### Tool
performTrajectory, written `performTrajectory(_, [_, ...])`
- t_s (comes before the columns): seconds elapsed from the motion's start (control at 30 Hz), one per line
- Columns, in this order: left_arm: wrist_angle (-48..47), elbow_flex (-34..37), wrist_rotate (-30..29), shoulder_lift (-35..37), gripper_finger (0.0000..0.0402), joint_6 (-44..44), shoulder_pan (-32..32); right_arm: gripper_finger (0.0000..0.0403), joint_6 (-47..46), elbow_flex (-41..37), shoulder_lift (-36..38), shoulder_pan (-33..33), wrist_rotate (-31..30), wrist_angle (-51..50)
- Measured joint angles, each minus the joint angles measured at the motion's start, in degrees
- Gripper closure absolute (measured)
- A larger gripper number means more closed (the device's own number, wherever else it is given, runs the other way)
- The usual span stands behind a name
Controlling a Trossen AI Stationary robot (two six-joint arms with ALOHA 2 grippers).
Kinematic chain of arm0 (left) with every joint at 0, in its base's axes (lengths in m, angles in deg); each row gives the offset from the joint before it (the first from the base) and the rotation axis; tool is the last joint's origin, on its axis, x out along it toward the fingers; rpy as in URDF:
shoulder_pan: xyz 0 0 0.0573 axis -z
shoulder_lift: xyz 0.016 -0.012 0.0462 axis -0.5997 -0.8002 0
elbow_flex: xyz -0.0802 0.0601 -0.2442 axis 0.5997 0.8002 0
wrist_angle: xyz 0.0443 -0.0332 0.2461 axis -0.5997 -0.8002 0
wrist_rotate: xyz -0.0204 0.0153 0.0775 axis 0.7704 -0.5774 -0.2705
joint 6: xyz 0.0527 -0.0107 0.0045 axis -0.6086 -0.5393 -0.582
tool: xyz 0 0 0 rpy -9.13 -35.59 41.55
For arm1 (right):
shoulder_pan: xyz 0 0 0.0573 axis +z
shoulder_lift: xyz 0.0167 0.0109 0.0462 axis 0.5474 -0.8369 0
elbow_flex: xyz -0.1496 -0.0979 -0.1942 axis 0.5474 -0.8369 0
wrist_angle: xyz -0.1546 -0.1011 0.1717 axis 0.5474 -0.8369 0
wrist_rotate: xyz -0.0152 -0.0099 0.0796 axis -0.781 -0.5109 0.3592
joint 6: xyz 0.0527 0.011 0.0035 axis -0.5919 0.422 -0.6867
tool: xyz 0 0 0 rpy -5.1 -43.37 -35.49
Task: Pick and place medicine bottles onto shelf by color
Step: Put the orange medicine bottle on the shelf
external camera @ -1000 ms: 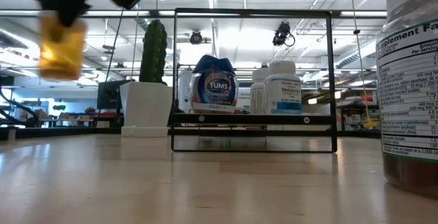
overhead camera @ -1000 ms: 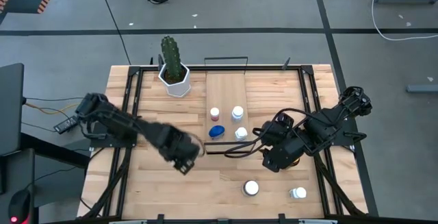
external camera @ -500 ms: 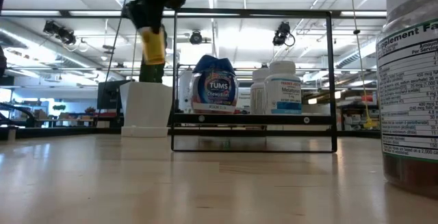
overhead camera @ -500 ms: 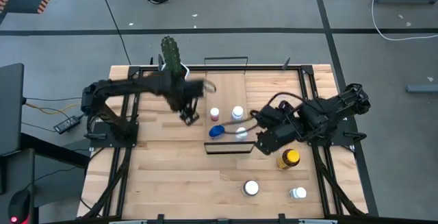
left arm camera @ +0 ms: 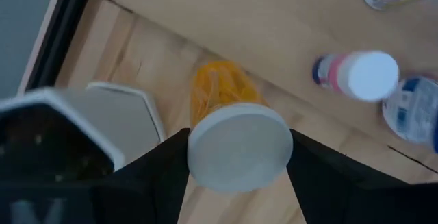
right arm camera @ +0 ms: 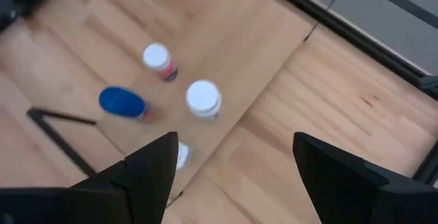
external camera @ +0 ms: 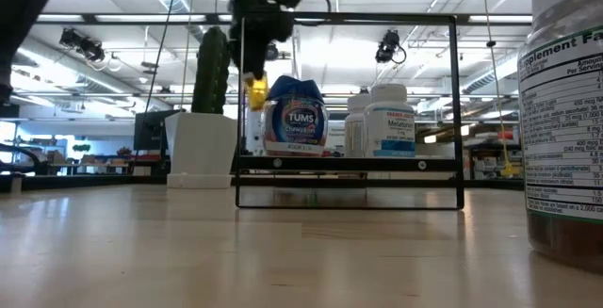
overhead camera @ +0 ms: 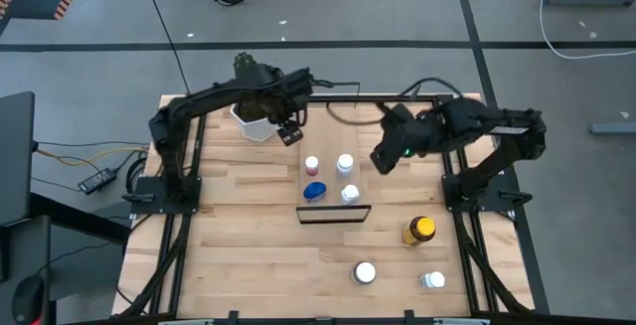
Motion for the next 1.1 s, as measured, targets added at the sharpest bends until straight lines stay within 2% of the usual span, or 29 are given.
performTrajectory(0.2, [-1.9, -10.3, 0.0, -8.7, 0.0173, -2.6, 0.3, 0.0107, 0.0, 0.0, 2.4, -4.2, 0.6, 0.0])
performTrajectory(0.33, [-3.5, -13.8, 0.0, -12.8, 0.0176, -2.9, 1.0, 0.0107, 0.4, 0.0, 3.0, -5.5, 2.4, 0.0])
performTrajectory(0.7, [-4.0, -13.8, 0.0, -18.6, 0.0172, -4.2, 4.5, 0.0107, 0.4, 0.0, 3.0, -5.6, 3.5, 0.0])
performTrajectory(1.1, [1.6, -13.8, -1.1, -19.2, 0.0171, -5.9, 5.1, 0.0107, 0.2, 0.0, 3.0, -5.6, 4.8, 0.0])
